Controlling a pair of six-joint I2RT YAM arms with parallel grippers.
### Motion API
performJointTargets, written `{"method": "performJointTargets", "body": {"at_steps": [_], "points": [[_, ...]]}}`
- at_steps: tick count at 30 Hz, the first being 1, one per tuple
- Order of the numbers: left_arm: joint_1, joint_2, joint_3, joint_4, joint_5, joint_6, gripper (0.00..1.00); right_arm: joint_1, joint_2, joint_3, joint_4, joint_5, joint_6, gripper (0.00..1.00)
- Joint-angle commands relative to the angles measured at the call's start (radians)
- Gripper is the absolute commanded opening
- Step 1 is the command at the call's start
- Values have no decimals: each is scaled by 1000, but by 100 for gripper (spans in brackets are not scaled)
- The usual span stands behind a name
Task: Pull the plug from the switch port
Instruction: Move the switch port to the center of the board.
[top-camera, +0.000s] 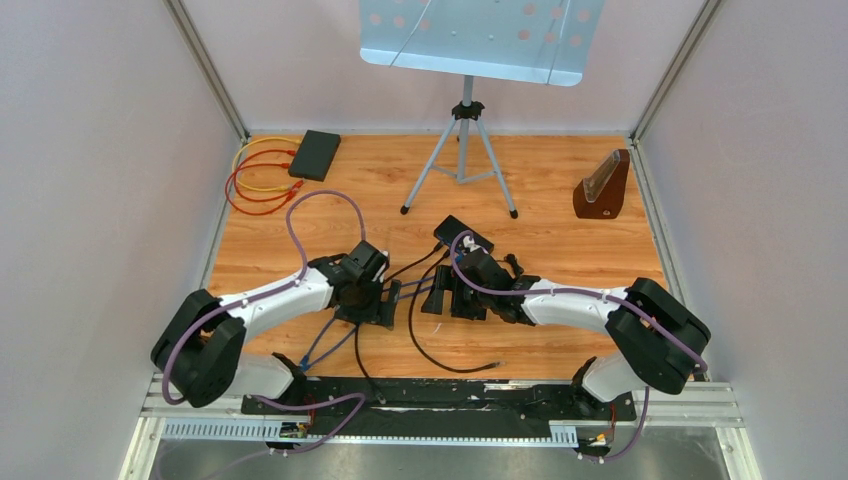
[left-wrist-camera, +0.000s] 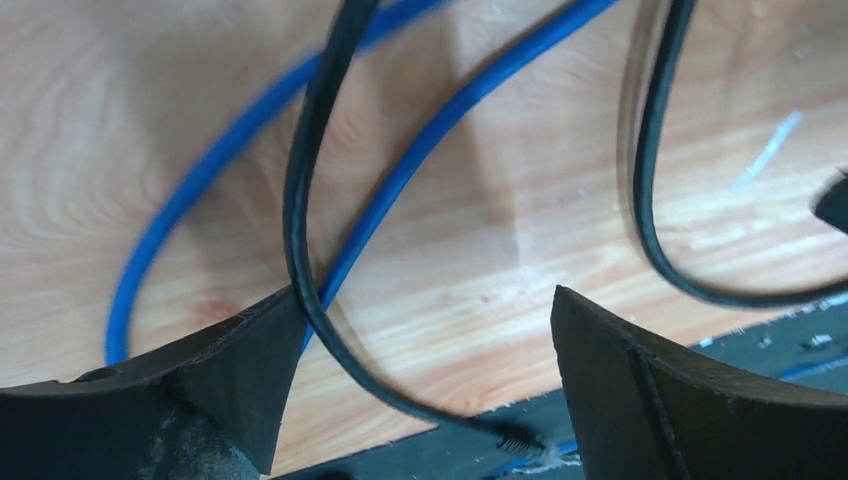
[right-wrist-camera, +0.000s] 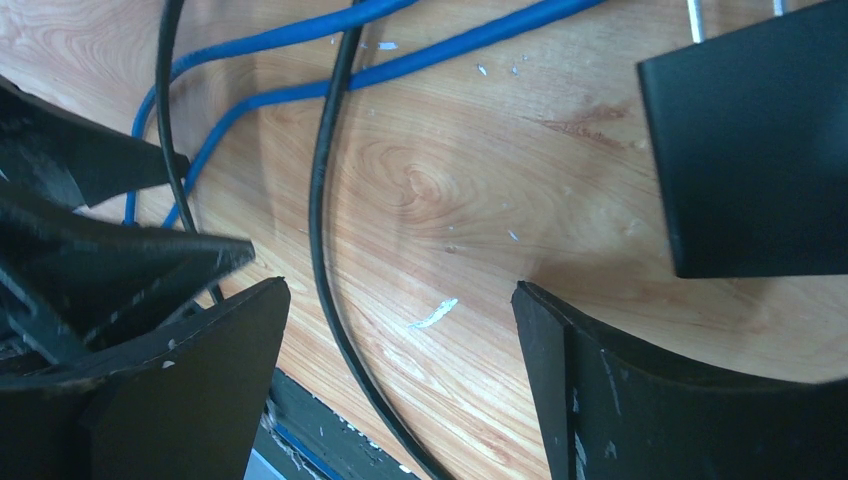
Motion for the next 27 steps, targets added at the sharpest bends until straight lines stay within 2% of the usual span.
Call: {"method": "performJointTargets", "body": {"at_steps": [1,4,6,9,15,19,27], "points": [[-12,-133,57,-51,-82,-47,100,2,-21,-12,4,17,3,89],[-9,-163,116,-135,-309,-30,100,3,-18,-5,2,10,2,89],[9,-152,150,-174,-381,-18,100,2,-16,-3,2,7,4,89],[55,-119,164,-171,-382,10,100,3,-13,-3,3,8,7,89],[153,-9,161,-91,-299,25,100,2,-15,-5,2,0,10,89],[231,38,143,-21,-163,43,100,2,-23,-12,2,1,11,90],[285,63,74,76,48,49,100,2,-13,-11,1,0,11,90]]}}
